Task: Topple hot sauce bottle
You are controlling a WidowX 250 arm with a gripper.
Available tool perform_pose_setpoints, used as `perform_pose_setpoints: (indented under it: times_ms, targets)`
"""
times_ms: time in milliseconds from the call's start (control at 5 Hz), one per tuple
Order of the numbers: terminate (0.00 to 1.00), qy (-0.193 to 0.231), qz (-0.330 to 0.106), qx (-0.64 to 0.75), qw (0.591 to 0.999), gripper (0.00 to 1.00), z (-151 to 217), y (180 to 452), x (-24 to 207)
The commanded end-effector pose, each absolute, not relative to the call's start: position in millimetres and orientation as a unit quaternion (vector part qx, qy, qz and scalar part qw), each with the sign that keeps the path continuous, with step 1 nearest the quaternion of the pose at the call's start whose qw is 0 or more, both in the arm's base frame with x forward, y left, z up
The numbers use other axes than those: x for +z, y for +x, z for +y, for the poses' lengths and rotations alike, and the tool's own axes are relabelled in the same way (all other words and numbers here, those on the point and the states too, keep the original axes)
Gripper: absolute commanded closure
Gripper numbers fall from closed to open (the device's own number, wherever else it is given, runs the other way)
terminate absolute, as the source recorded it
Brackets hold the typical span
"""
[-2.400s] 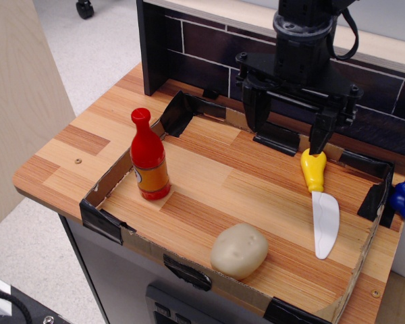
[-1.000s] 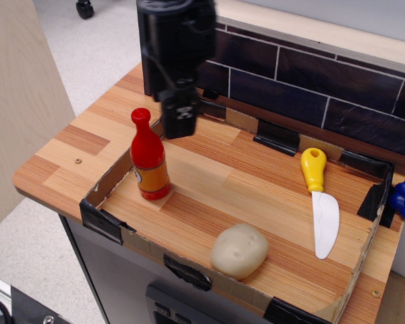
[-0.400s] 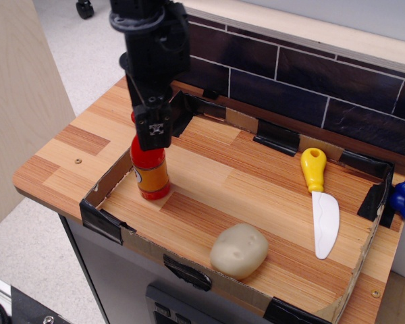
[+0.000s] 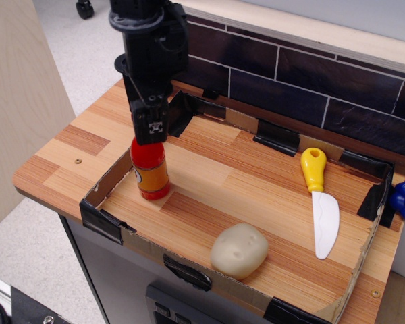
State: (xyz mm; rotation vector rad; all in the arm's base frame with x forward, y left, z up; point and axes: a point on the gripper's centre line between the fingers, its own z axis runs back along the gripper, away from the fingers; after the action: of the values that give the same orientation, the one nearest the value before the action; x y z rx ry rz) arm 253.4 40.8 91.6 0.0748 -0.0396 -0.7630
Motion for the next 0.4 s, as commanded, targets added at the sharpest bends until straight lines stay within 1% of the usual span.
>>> perform_pose_setpoints:
  times_ms: [0,200]
  targets:
    - [0.0,0.045,-0.011,-0.332,0.942,1.0,42.8,271.5,101.7]
    - [0.0,0.058,0.011,-0.291,0.955,1.0,39.9,275.6,102.8]
